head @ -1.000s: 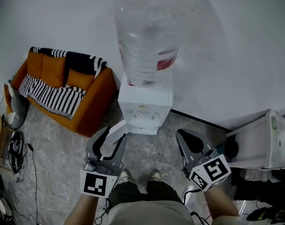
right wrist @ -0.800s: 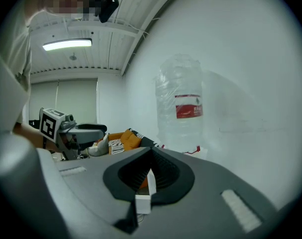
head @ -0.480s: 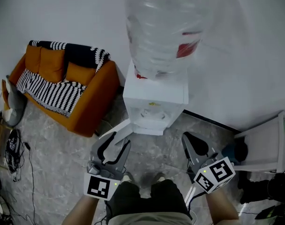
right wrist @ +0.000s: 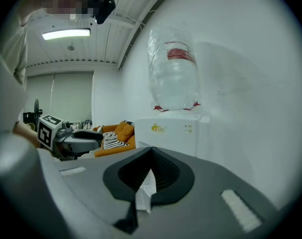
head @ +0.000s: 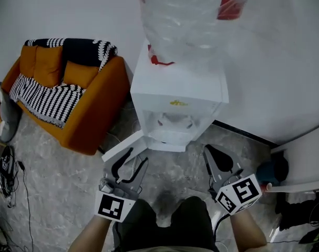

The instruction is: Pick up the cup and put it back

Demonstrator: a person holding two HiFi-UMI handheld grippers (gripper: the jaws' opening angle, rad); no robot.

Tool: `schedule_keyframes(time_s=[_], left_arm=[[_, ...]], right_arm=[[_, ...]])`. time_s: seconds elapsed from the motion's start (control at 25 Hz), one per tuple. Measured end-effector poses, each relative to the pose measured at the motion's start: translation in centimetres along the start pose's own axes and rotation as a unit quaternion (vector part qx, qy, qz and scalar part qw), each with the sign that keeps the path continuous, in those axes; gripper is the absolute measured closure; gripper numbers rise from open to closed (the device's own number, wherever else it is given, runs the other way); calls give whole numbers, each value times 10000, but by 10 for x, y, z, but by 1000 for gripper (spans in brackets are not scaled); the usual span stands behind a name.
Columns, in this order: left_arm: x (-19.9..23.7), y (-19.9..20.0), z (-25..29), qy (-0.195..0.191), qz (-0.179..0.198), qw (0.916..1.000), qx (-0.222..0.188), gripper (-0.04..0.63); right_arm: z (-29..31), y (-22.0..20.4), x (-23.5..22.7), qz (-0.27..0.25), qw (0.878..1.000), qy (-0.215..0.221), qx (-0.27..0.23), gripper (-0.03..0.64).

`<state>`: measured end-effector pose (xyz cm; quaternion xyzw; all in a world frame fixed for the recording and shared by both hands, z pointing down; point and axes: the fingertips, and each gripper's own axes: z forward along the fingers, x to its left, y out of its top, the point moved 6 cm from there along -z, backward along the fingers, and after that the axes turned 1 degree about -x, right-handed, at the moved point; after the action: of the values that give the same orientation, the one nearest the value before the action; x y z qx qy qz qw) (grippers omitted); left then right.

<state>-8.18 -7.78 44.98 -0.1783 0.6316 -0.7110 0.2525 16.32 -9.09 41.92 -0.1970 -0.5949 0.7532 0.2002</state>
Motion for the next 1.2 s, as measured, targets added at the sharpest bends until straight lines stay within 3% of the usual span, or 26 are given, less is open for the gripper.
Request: schedule_keyframes(time_s=[0.32,0.48,0.6,0.88,1.04,1.2], left_arm=[[1,-107,33,-127,31,9998,-122,408],[1,-162,42,-187,534,9982,-177,408],[2,-202,49,-236,182,9993,-204,406],[-1,-260,68,-340,304,9983,-359,405],[-4,-290,77,-442,388,9975,-402,405],[-5,-312,83,-571,275,9972,-401,406]], right_arm=[[26,-109,-27,-108,9998,-133,-87,614],[41,-163,-35,-167,9996,-176,-159,614],[50,-194,-38,-202,9992,-207,-275,614],[57,-244,-33,-610,9966,-160,-535,614],[63,-270,-35,-231,9967,89,-769,614],[63,-294,-45,-339,9965,51,-760,614]])
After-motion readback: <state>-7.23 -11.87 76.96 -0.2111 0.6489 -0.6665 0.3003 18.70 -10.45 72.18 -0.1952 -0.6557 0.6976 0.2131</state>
